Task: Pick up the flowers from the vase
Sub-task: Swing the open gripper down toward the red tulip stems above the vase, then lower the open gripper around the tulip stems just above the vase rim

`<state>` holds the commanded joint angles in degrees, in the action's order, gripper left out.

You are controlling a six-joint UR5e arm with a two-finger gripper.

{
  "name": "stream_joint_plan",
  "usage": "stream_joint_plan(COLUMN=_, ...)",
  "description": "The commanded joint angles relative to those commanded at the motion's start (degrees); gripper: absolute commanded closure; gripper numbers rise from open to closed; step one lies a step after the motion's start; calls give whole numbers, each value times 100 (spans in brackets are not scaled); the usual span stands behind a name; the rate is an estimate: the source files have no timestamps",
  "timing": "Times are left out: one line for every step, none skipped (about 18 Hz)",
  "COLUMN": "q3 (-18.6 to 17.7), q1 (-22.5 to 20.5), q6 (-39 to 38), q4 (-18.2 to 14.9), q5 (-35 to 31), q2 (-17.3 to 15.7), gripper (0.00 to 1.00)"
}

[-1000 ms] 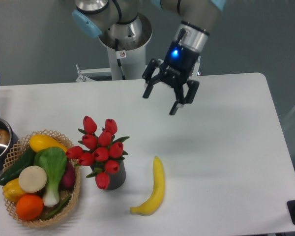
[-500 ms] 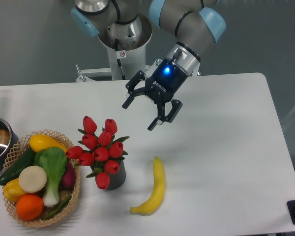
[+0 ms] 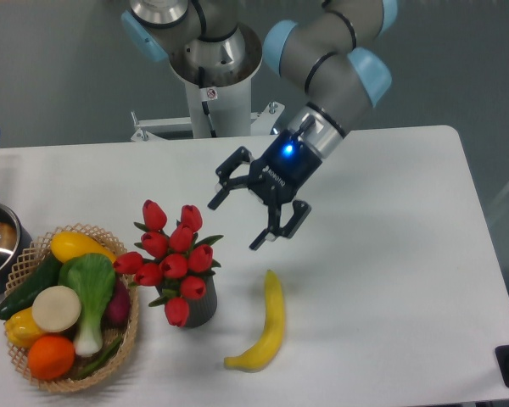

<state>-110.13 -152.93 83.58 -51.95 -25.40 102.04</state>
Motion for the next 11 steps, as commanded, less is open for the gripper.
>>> stream_joint_plan(q3=26, q1=0, q6=18, q4=70, q5=-9, q2=61, gripper=0)
stream_joint_plan(q3=61, q1=9, q6=18, q4=140, q5=-9, q2=131, gripper=0)
stream_joint_plan(q3=105, q1=9, q6=0, q4=211, q5=-9, q2=202, gripper=0)
stream_joint_plan(q3=114, q1=52, q6=-9, q4=229, q5=-18, q2=229, gripper=0)
stream_joint_plan(q3=105, q1=88, q6=-9, q4=229, q5=-18, q2=237, gripper=0)
stream_joint_plan(q3=88, q1=97, q6=-9, q4=229, q5=-9, q2=238, gripper=0)
stream_joint_plan(q3=88, q1=97, q6=-17, q4=229, q5=-9, q2=238, gripper=0)
stream_joint_plan(q3=88, q1=105, q6=-26, q4=229, q5=17, q2=238, gripper=0)
stream_joint_plan(q3=114, q1=132, q6=-26, q4=229, q5=26, q2=246, gripper=0)
stream_joint_plan(q3=132, q1=175, q6=-26, q4=229, q5=35, q2=272, gripper=0)
stream_joint_plan(q3=158, q1=219, q6=-17, q4=229, q5=35, q2=351, gripper=0)
